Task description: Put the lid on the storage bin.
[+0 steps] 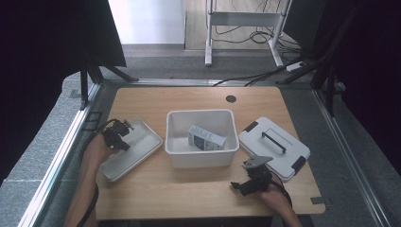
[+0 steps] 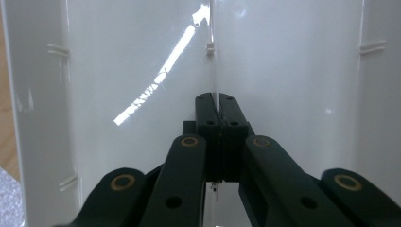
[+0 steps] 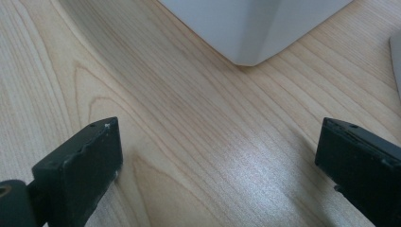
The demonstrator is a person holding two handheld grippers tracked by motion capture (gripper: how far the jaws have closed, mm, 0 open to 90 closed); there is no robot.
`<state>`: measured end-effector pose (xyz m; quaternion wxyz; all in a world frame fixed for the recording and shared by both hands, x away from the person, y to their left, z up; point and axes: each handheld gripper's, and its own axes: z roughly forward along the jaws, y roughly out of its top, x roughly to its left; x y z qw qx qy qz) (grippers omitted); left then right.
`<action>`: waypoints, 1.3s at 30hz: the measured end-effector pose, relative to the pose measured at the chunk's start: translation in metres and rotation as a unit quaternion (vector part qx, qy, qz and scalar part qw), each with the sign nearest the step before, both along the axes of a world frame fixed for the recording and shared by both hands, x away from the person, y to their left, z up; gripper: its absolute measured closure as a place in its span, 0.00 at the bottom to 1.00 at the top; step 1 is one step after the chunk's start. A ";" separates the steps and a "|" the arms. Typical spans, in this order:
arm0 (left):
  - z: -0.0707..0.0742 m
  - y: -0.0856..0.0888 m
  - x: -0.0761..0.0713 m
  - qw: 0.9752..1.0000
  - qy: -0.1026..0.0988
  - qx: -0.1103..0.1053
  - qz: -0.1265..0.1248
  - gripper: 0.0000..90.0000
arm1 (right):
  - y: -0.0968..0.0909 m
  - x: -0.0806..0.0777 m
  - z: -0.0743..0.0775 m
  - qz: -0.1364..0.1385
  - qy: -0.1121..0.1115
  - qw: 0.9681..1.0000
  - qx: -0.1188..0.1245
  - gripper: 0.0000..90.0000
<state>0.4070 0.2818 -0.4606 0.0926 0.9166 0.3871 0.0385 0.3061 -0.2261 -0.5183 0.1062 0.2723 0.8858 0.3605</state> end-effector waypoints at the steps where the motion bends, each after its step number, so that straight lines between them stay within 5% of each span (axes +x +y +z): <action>1: 0.004 0.001 0.000 1.000 -0.001 -0.003 -0.008 0.99 | 0.000 0.000 0.000 0.000 0.000 1.000 0.000 0.01; 10: 0.045 0.009 -0.007 0.998 -0.026 -0.021 -0.061 0.99 | 0.000 0.000 0.000 0.000 0.000 1.000 0.000 0.01; 16: 0.065 0.018 -0.013 0.993 -0.043 -0.041 -0.098 0.99 | 0.000 0.000 0.000 0.000 0.000 1.000 -0.001 0.01; 26: 0.104 0.022 -0.024 0.987 -0.059 -0.039 -0.145 0.99 | 0.000 0.000 0.000 0.000 0.000 1.000 0.000 0.01; 31: 0.125 0.013 -0.027 0.983 -0.067 -0.043 -0.166 0.99 | 0.000 0.000 0.000 -0.001 0.000 1.000 0.000 0.01; 39: 0.137 -0.018 -0.019 0.977 -0.068 -0.048 -0.195 0.99 | 0.000 0.000 0.000 -0.002 0.000 1.000 0.000 0.01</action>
